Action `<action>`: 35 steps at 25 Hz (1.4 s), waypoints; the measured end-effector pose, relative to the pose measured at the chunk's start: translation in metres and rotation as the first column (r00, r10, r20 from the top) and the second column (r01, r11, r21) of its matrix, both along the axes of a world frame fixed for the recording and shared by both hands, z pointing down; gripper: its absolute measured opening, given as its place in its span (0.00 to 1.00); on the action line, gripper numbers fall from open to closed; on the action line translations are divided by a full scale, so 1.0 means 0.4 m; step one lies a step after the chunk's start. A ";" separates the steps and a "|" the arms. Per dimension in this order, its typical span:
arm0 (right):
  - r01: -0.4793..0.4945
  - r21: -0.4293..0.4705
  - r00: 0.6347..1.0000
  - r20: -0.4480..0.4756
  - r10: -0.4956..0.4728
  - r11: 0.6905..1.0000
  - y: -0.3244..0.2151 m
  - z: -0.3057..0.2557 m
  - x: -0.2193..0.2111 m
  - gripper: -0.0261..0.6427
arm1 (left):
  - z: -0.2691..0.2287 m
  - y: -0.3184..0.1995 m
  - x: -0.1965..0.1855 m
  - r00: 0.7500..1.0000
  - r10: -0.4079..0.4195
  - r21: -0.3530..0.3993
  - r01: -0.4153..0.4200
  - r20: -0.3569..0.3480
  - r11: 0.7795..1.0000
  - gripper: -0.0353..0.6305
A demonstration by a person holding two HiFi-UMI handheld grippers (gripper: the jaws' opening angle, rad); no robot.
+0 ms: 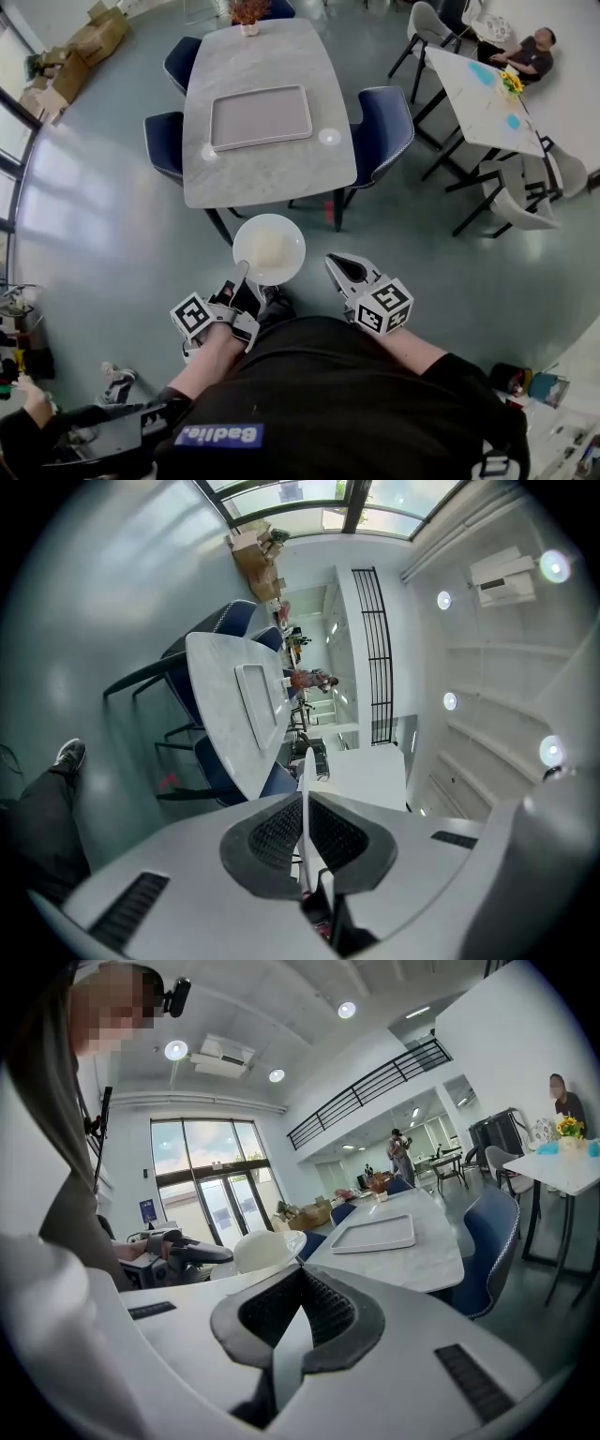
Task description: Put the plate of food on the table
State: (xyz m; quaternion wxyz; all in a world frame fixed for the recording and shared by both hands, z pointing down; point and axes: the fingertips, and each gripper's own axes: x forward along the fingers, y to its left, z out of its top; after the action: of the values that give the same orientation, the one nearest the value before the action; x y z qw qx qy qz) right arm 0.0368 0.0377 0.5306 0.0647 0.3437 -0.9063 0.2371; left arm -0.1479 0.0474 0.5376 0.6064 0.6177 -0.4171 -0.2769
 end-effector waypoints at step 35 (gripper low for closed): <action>-0.056 -0.045 0.998 -0.004 0.056 0.997 -0.459 0.005 -0.231 0.06 | 0.025 -0.514 -0.202 0.997 0.066 -0.009 -0.066 -0.046 0.998 0.08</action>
State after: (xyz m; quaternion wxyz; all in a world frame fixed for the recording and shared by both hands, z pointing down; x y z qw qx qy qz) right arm -0.0554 -0.1459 0.5327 0.0672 0.3678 -0.8907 0.2587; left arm -0.2289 -0.1580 0.5478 0.6277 0.6216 -0.3839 -0.2686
